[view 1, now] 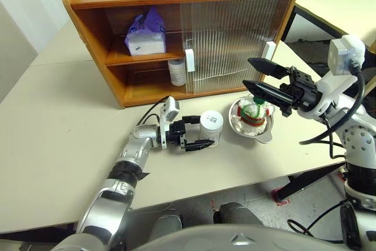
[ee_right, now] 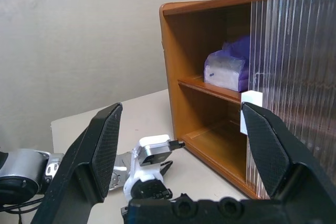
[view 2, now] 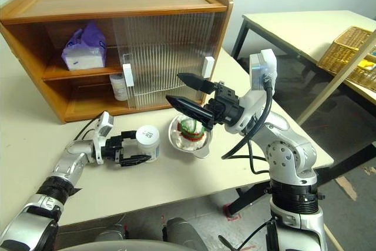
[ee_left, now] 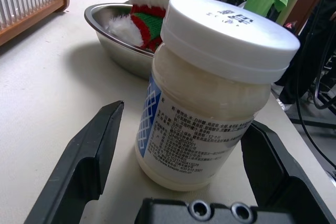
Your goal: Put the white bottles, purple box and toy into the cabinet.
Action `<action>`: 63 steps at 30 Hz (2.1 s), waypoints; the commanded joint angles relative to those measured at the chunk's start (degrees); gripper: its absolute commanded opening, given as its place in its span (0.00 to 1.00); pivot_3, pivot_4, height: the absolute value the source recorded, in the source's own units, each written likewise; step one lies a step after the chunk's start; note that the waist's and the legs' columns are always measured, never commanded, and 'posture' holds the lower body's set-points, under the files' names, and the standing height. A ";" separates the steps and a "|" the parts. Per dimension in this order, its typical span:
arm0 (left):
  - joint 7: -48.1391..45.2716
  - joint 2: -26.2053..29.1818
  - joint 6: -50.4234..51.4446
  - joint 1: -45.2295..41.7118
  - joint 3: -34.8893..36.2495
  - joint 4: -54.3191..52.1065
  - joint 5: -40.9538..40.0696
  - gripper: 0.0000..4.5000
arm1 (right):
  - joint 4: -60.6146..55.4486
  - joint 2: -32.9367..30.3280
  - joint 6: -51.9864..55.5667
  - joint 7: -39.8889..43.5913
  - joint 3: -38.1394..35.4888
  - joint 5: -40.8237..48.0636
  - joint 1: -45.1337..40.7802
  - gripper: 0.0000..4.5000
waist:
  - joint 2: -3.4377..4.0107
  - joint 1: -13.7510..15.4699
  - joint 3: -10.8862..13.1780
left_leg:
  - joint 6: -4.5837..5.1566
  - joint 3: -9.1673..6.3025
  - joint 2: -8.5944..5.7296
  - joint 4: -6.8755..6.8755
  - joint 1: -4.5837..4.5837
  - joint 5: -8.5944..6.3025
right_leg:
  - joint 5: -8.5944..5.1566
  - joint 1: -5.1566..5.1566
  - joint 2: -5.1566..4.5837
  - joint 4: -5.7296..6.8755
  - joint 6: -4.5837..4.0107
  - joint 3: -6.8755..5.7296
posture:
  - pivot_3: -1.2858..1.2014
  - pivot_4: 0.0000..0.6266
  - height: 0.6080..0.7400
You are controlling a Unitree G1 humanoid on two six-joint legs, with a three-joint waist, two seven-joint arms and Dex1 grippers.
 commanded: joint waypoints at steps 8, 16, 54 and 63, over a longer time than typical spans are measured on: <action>0.50 -0.47 -0.05 -1.33 1.01 1.51 0.03 0.68 | -1.25 -0.24 0.22 -0.51 -0.44 0.50 0.64 1.00 | 0.00 -0.21 0.00 | 0.10 -0.03 -0.10 0.01 0.00 0.06 | -0.04 0.04 -0.06 -0.01 0.02 0.03 | 0.43 0.00 1.00; 9.89 0.55 3.62 3.00 8.13 -6.43 -4.04 0.68 | -0.58 0.28 0.02 -0.14 0.11 0.29 0.29 1.00 | 0.01 -0.88 0.01 | 0.21 0.00 -0.21 0.00 -0.04 0.13 | -0.04 0.02 -0.06 -0.01 0.03 -0.07 | 0.44 0.00 1.00; 61.16 -1.02 -2.04 -12.61 20.41 15.98 4.33 0.68 | 0.27 1.06 -0.04 1.13 0.56 -0.45 -0.19 1.00 | -0.08 0.30 0.07 | 0.24 0.07 -0.74 0.39 0.09 0.22 | -0.01 0.39 -0.29 -0.02 0.43 -0.14 | 0.45 0.00 1.00; 66.86 -4.08 -4.99 -17.38 20.19 22.95 6.44 0.68 | -0.26 0.77 0.28 0.72 0.27 -0.18 0.05 1.00 | -0.14 0.21 0.11 | 0.28 0.09 -0.81 0.41 0.09 0.24 | 0.00 0.43 -0.29 -0.03 0.47 -0.16 | 0.44 0.00 1.00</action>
